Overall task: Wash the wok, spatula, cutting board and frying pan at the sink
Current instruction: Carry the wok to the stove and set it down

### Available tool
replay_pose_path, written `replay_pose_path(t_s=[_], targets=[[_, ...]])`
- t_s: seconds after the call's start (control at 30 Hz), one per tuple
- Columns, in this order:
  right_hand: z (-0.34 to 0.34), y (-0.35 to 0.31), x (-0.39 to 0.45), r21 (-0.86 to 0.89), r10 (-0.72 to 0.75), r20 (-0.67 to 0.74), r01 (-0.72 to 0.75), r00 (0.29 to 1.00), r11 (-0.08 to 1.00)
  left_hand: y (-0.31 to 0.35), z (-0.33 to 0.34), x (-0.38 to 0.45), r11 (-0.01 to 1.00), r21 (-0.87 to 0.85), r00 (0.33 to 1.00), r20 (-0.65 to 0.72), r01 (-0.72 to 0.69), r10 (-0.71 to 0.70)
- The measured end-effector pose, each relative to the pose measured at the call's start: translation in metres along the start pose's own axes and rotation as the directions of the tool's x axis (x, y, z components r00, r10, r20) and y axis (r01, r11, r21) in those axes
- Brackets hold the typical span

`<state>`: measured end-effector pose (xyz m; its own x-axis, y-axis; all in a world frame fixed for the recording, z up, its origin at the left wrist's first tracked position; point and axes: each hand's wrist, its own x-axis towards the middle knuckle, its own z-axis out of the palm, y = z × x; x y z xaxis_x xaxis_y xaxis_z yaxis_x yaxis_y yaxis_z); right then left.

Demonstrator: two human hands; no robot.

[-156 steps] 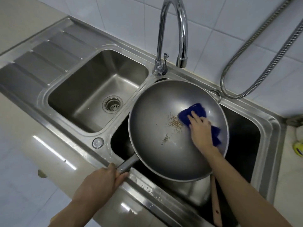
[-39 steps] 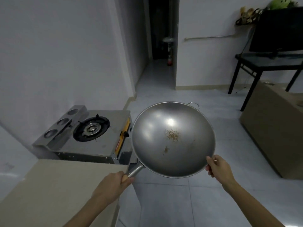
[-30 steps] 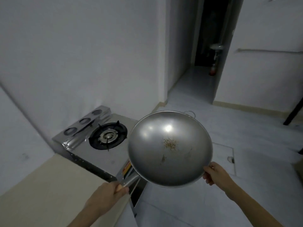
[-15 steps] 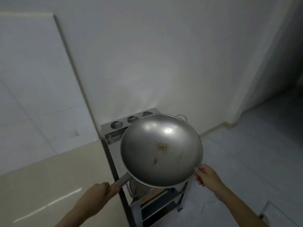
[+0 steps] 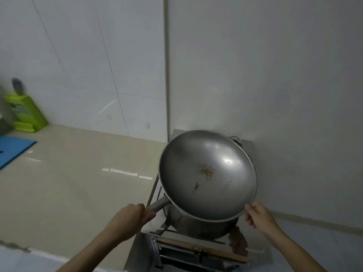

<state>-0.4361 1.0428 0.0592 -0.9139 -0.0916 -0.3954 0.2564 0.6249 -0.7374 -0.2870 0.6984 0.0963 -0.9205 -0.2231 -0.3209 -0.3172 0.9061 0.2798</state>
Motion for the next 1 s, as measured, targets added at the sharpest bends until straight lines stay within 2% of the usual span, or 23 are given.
replay_pose_path(t_s=[0.13,0.3,0.43,0.57,0.63,0.7,0.8,0.9,0.93,1.0], targets=[[-0.017,0.005,0.041,-0.027,-0.039,0.075,0.042,0.996,0.999,0.03,0.02,-0.012,0.993,-0.034,0.993,-0.027,0.115,-0.116],[-0.025,0.003,0.072,0.021,-0.073,0.127,0.071,0.989,0.997,0.063,0.033,-0.023,0.962,-0.123,0.966,-0.06,0.243,-0.252],[-0.02,0.006,0.084,0.15,-0.045,0.1,0.029,0.994,0.988,0.089,0.042,-0.025,0.928,-0.195,0.942,-0.054,0.316,-0.332],[-0.005,0.026,0.078,0.195,-0.014,0.124,-0.011,0.992,0.981,0.116,0.048,-0.024,0.906,-0.232,0.929,-0.028,0.354,-0.37],[-0.002,0.031,0.073,0.263,0.005,0.165,-0.049,0.986,0.964,0.13,0.051,-0.023,0.921,-0.185,0.938,0.014,0.343,-0.346],[-0.002,0.032,0.068,0.326,0.017,0.18,-0.076,0.984,0.942,0.143,0.055,-0.023,0.902,-0.235,0.932,0.06,0.361,-0.357],[-0.004,0.037,0.065,0.359,-0.006,0.111,-0.034,0.994,0.933,0.158,0.056,-0.022,0.815,-0.383,0.9,0.201,0.435,-0.386],[-0.009,0.037,0.072,0.368,-0.014,0.01,0.009,1.0,0.93,0.162,0.054,-0.022,0.64,-0.553,0.836,0.458,0.534,-0.301],[-0.012,0.036,0.076,0.372,0.001,-0.005,0.0,1.0,0.928,0.162,0.055,-0.021,0.621,-0.574,0.832,0.489,0.533,-0.262],[-0.019,0.032,0.083,0.363,0.023,-0.01,-0.018,1.0,0.931,0.166,0.058,-0.019,0.655,-0.572,0.848,0.484,0.493,-0.215]])
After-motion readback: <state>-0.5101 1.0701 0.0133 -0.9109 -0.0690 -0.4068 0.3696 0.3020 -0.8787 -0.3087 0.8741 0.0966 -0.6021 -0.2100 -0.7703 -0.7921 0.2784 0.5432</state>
